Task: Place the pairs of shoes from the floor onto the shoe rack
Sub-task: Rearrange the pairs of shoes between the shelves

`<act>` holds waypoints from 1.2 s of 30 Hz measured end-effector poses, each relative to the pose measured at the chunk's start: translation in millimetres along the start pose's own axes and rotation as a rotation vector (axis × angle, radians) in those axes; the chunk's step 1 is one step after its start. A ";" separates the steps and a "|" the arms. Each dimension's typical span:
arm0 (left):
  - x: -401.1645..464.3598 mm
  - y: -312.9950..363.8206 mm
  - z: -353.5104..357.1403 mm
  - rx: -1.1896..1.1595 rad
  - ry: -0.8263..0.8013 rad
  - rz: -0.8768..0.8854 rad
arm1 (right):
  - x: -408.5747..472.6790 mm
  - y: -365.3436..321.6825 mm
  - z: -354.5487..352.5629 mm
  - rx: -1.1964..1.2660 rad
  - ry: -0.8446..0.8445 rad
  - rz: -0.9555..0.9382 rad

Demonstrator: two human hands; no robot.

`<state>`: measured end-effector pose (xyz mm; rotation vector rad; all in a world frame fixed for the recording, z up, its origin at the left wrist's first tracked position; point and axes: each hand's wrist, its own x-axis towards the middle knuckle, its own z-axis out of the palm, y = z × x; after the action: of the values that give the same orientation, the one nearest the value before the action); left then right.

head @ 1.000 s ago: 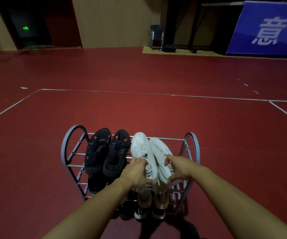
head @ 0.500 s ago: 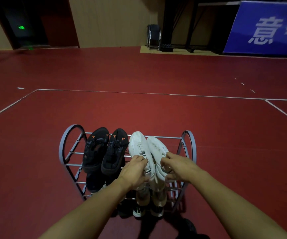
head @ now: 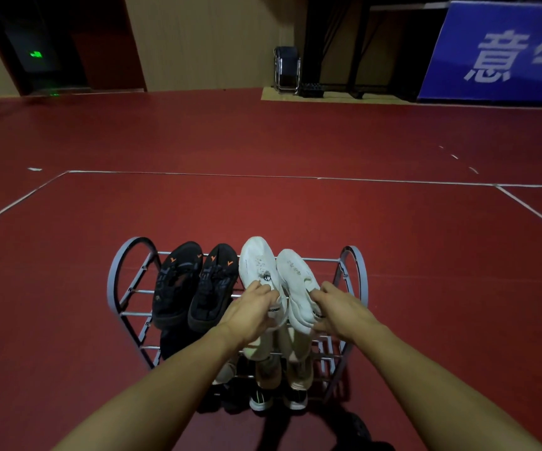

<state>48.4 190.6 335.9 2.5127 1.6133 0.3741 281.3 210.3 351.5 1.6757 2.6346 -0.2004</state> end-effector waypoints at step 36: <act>-149.2 -55.4 54.7 -0.324 -0.127 -0.546 | -61.2 -92.4 101.8 0.314 0.047 0.067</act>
<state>-44.1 79.6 249.6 1.7419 1.9122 0.3599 218.1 104.9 264.8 1.8720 2.6886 -0.6097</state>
